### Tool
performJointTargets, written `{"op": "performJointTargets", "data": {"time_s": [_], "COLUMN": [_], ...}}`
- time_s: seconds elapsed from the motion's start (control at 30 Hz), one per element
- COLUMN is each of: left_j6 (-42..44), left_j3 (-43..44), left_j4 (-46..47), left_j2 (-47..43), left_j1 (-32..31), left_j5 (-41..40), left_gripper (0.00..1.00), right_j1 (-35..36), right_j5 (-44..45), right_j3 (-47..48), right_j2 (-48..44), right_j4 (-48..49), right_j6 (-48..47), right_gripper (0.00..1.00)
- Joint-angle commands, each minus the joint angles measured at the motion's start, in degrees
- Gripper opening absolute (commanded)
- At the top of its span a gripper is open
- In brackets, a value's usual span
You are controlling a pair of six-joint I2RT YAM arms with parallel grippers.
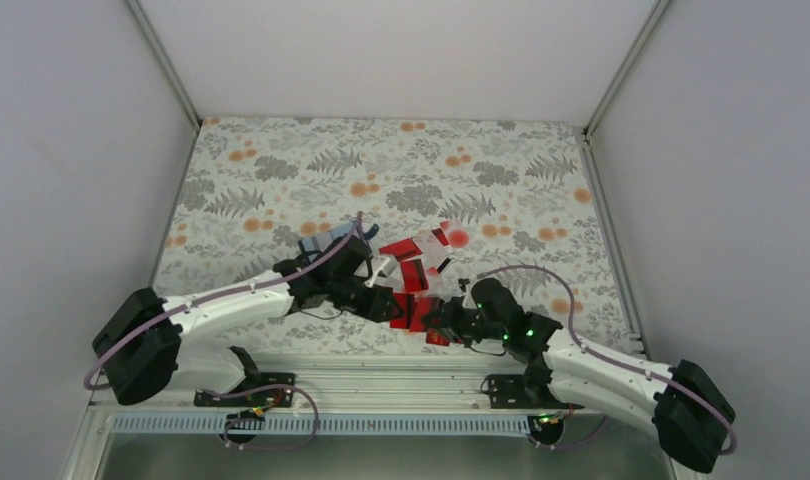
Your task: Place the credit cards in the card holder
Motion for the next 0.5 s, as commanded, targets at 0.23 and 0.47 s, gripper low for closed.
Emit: {"op": "performJointTargets", "data": {"time_s": [0.23, 0.47], "left_j6": [4.3, 0.6], "left_j3": [11.9, 16.3], "left_j4": [-10.6, -2.4], "left_j2": [-5.6, -6.1], "left_j1": [14.2, 24.5], "left_j5": [7.4, 21.5], "left_gripper": [0.54, 0.66], "right_j1": [-16.5, -20.2], "right_j5": [-19.4, -31.8], "right_j3": [13.0, 31.7], "right_j2": [4.5, 20.1], "right_j4": [5.2, 7.6], "right_j6": [-15.7, -20.7], "right_gripper": [0.04, 0.04]}}
